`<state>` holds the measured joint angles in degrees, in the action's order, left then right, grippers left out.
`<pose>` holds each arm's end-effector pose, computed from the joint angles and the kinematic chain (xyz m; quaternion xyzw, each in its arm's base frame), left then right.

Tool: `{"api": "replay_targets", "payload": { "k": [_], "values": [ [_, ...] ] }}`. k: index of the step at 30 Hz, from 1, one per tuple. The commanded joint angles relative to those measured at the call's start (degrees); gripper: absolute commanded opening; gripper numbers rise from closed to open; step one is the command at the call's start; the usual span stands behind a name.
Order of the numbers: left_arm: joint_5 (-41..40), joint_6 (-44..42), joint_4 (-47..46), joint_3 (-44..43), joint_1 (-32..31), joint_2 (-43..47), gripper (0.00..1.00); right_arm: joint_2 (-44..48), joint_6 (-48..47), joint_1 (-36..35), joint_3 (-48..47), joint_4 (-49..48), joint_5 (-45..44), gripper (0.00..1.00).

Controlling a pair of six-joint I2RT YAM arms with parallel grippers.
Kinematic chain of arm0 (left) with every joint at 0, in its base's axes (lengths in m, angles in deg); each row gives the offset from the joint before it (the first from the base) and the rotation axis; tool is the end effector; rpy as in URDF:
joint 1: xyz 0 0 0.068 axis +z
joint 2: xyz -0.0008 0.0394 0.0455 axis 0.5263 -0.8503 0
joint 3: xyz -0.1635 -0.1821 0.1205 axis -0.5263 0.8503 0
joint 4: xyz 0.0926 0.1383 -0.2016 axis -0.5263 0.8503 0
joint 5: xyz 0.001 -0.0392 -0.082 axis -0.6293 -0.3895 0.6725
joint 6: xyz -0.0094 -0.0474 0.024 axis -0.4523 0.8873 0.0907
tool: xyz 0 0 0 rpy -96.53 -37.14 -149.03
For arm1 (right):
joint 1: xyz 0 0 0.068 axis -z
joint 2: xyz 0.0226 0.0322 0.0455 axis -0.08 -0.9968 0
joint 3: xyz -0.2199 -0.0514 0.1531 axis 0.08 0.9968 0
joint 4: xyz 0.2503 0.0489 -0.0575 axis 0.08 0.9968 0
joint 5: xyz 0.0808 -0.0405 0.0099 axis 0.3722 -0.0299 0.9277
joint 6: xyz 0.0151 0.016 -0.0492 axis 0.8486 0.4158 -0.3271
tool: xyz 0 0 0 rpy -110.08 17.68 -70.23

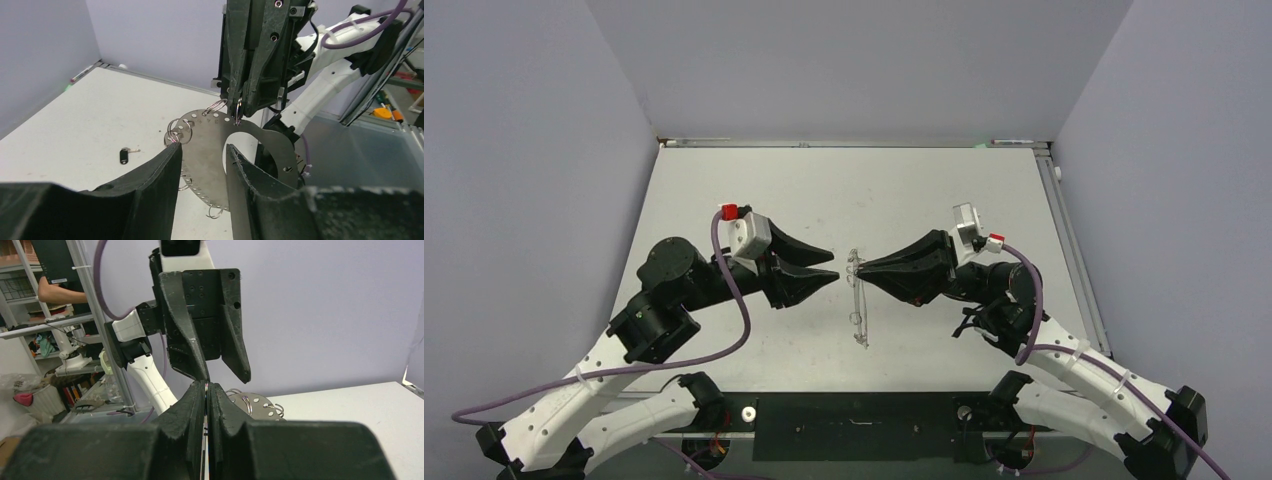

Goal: Put the keys on the keyring

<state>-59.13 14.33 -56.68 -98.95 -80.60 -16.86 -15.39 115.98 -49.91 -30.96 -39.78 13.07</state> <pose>0.0924 -0.1273 0.4313 0.3660 0.5605 -0.4743 0.5718 0.1161 0.1511 0.3840 -0.3580 0.4085 0.6541 0.5264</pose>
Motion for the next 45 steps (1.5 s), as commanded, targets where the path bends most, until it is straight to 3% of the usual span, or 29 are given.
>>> {"api": "replay_targets", "payload": {
  "k": [1, 9, 37, 45],
  "values": [
    [12.32, 7.85, -12.89, 0.65, 2.60, -0.17, 0.34, 1.60, 0.29, 0.28, -3.10, -4.18, 2.08, 0.05],
    [19.00, 14.23, -20.45, 1.36, 2.64, -4.03, 0.31, 1.60, -0.24, 0.24, -3.34, -4.07, 1.97, 0.05],
    [19.10, 16.23, -22.89, 2.81, 2.65, -8.61, 0.23, 0.58, -1.55, -0.34, -4.66, -2.54, 2.96, 0.05],
    [18.62, 17.29, -23.34, 2.93, 2.64, -9.15, 0.23, -0.33, -6.61, -2.81, -5.88, 3.67, 2.30, 0.05]
  ]
}}
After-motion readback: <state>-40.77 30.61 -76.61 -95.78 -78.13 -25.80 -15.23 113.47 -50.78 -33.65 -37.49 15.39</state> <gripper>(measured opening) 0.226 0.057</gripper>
